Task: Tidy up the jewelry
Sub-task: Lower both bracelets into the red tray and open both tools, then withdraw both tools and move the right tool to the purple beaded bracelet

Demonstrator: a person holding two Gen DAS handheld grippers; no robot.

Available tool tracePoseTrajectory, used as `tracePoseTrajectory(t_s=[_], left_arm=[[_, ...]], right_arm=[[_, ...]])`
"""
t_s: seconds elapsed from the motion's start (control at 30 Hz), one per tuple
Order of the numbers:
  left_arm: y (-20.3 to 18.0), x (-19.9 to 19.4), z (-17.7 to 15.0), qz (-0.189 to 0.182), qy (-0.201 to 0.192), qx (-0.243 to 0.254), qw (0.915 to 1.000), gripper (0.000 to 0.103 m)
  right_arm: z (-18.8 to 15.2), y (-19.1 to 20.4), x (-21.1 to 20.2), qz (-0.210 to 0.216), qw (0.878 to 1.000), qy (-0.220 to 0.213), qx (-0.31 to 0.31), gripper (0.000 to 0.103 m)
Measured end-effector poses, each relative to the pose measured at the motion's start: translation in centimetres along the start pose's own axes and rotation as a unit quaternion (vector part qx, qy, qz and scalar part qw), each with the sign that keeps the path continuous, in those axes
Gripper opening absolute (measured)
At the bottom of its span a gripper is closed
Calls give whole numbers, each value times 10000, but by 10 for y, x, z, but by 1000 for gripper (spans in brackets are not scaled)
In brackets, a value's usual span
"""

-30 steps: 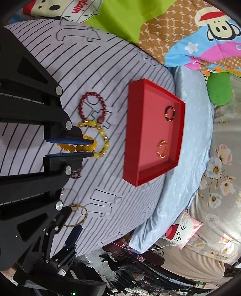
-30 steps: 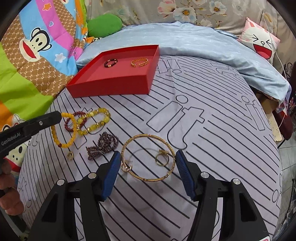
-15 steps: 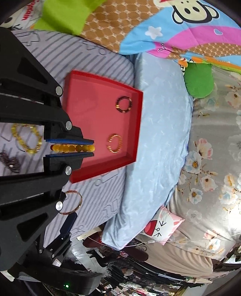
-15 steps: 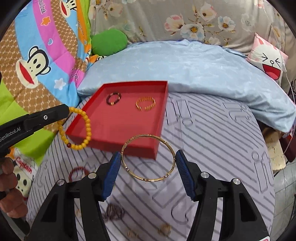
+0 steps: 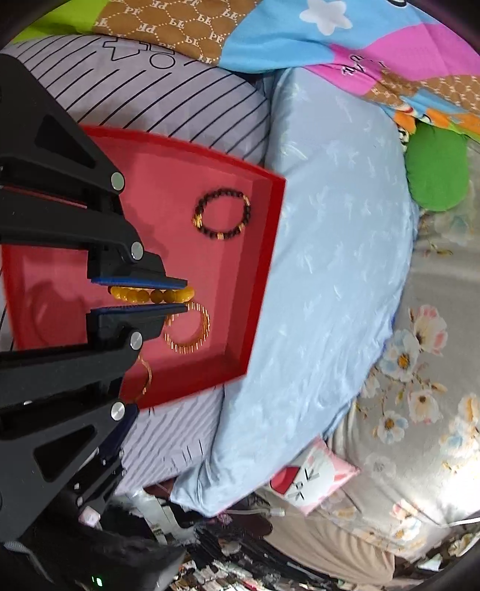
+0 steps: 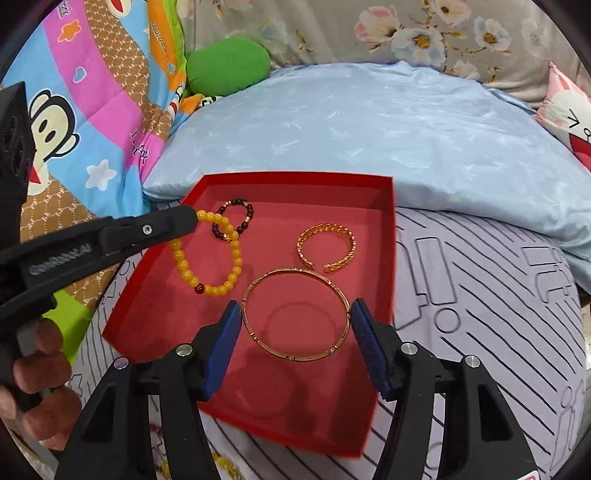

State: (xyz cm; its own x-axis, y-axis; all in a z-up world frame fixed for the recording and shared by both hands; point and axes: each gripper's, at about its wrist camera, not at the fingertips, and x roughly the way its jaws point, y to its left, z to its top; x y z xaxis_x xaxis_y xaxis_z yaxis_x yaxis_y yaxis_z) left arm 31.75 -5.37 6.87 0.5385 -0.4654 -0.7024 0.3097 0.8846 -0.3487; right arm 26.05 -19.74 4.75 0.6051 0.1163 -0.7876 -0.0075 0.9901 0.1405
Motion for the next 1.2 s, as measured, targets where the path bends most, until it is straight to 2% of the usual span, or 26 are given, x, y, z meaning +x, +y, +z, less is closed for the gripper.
tracePoseTrajectory(t_s=[0.13, 0.37, 0.43, 0.47, 0.6, 1.2], left_arm=[[23, 23, -6, 363, 238, -59, 9990, 7], [39, 29, -12, 814, 237, -34, 9964, 8], [39, 26, -13, 897, 163, -1, 9958, 11], [38, 25, -14, 933, 139, 19, 9955, 16], [35, 17, -16, 1004, 42, 130, 9949, 17], [5, -45, -42, 1158, -220, 268, 9927, 17]], right_arm=[[3, 2, 21, -29, 9999, 128, -53, 59], [8, 9, 40, -213, 9992, 218, -269, 59], [8, 13, 40, -321, 9987, 166, -348, 60], [9, 14, 39, -378, 9984, 151, -392, 61], [8, 14, 29, -412, 9984, 40, -395, 66], [-26, 26, -43, -374, 9982, -276, -375, 67]])
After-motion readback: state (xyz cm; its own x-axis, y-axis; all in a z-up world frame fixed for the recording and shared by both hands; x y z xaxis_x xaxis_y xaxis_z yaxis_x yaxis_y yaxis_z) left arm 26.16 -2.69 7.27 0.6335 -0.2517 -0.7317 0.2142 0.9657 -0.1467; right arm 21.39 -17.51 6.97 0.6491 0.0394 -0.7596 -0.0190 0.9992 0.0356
